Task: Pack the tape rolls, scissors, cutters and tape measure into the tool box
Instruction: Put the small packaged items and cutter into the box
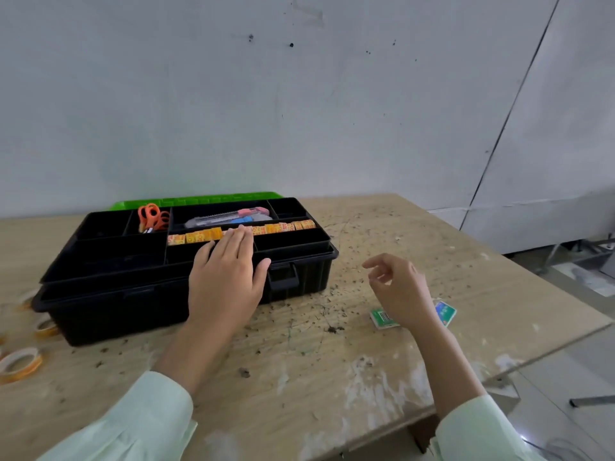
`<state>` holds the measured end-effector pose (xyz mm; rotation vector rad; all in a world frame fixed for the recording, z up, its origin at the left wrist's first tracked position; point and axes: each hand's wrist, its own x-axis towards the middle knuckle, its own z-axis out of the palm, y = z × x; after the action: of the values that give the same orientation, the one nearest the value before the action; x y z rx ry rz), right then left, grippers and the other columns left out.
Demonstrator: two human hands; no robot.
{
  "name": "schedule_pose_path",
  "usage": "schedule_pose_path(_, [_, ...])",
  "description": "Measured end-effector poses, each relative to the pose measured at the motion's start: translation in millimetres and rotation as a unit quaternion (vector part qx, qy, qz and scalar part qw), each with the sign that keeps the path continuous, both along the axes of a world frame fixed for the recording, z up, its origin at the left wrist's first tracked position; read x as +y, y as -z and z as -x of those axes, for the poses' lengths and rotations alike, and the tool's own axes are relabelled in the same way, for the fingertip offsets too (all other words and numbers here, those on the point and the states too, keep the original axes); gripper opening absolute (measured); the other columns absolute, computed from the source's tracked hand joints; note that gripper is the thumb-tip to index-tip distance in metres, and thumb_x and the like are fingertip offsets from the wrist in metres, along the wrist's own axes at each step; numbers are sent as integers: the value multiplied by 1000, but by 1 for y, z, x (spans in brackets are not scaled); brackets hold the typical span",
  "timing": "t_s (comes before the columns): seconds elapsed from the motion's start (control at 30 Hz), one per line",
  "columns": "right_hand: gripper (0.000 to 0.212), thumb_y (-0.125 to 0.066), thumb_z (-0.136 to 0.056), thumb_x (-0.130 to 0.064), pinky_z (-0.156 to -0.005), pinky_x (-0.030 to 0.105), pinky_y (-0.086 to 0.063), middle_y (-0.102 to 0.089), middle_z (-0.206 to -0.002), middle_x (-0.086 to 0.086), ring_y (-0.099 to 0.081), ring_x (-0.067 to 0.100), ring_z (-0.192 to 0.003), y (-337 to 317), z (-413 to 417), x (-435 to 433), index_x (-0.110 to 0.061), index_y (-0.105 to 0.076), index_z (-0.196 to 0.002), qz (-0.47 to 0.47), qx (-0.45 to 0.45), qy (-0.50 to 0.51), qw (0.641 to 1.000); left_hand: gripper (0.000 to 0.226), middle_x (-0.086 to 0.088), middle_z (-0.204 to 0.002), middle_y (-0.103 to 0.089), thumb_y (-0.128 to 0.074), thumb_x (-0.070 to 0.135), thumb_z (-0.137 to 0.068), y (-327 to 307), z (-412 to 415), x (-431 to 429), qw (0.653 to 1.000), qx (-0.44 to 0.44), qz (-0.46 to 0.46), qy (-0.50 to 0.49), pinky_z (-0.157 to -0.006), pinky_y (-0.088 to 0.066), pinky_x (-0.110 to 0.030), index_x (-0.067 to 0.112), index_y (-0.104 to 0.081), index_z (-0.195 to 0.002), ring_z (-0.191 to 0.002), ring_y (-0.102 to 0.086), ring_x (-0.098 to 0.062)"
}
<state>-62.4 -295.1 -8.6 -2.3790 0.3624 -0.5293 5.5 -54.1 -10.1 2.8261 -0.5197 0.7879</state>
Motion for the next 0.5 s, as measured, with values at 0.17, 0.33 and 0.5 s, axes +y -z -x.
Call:
schedule_pose_path(0.17, [42,-50,-89,-2,-89,27,-40,-59,-119,-4,-49,17,-113,3,13,-1,-24,-59,-123,109,215,-44,970,58,-7,-144,-46,-36,44,-95,-1,0,-1,1000,-1,-6,-4,-107,-34,-38,7,-42,-140,-136,-40,-19])
schedule_pose_path(0.33, [49,-49,-84,10,-91,24,-43,-61,-124,3,-54,17,-116,-4,16,2,-18,-60,-123,111,212,-34,970,61,-4,-151,-36,-30,46,-96,-4,1,0,1000,10,-9,0,-110,-28,-35,10,-33,-145,-141,-30,-16])
schedule_pose_path(0.5, [42,-50,-90,3,-82,24,-38,-59,-125,3,-52,19,-114,-4,12,-2,-21,-53,-125,107,221,-48,968,60,-1,-155,-28,-29,46,-98,-8,0,0,1000,28,-5,3,-112,-24,-34,12,-26,-148,-144,-21,-13])
